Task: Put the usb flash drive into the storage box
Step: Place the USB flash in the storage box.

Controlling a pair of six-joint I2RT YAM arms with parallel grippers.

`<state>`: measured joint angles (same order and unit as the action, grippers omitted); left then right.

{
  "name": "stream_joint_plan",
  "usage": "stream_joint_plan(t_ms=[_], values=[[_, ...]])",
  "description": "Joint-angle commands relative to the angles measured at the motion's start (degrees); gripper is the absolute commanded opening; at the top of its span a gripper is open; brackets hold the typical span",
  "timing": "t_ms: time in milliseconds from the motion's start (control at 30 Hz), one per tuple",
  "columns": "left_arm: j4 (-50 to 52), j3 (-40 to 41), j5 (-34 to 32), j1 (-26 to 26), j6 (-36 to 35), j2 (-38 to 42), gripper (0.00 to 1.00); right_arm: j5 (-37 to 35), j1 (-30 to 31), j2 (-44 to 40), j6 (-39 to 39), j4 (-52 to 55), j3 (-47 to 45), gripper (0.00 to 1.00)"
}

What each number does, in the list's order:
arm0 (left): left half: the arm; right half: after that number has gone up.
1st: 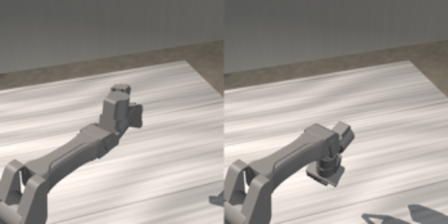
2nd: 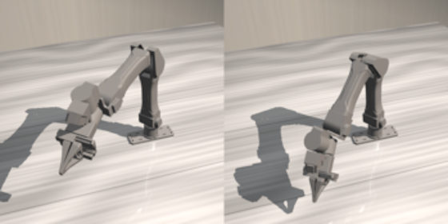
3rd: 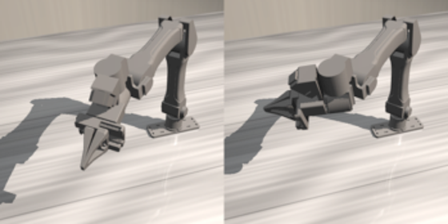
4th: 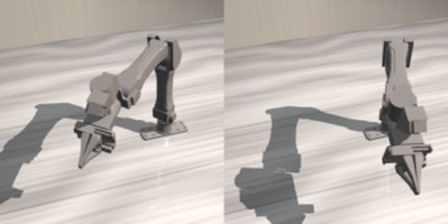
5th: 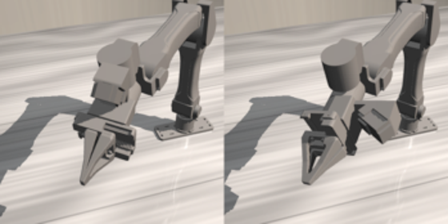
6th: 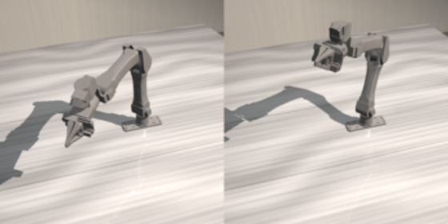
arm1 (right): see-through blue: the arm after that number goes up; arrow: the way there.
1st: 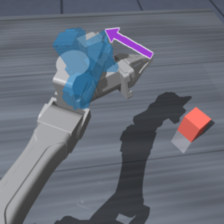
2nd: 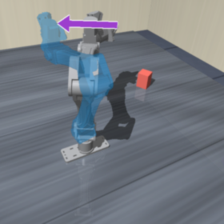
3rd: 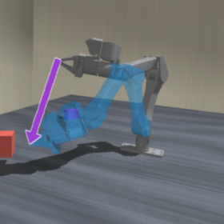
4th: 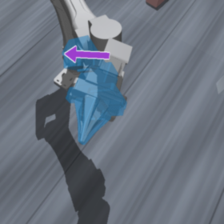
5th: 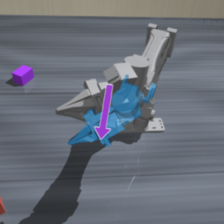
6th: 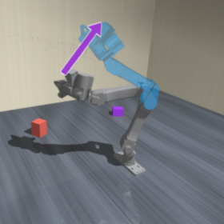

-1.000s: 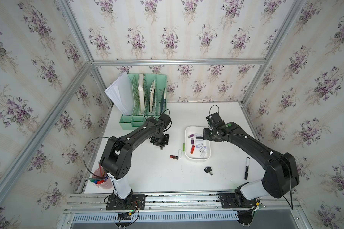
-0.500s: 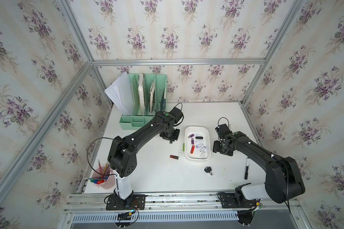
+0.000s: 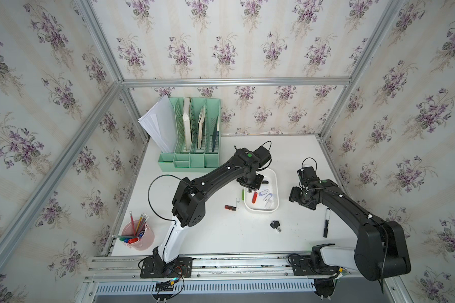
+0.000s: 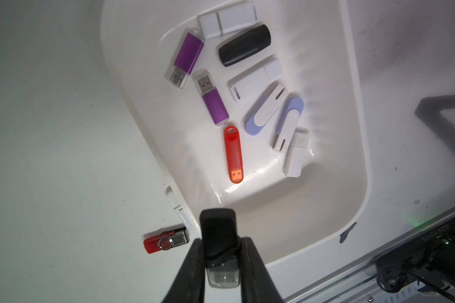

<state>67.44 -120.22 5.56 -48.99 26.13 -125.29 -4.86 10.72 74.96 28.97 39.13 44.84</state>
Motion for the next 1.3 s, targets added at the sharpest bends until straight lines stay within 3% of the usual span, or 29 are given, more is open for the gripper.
stream_joint_plan(t_ms=[0, 400, 1267], values=[[0.8, -1.6, 0.0, -0.5, 1.3, -2.3, 0.25, 0.7, -0.3, -0.2, 0.3, -0.9, -0.6, 0.72], [-0.3, -7.2, -4.2, -0.6, 2.9, -12.0, 0.26, 1.8, -0.6, -1.9, -0.1, -0.3, -0.4, 0.73], [3.7, -8.4, -7.2, -1.4, 1.2, -16.6, 0.28, 3.1, -0.7, -2.2, -0.8, -1.2, -1.2, 0.73]])
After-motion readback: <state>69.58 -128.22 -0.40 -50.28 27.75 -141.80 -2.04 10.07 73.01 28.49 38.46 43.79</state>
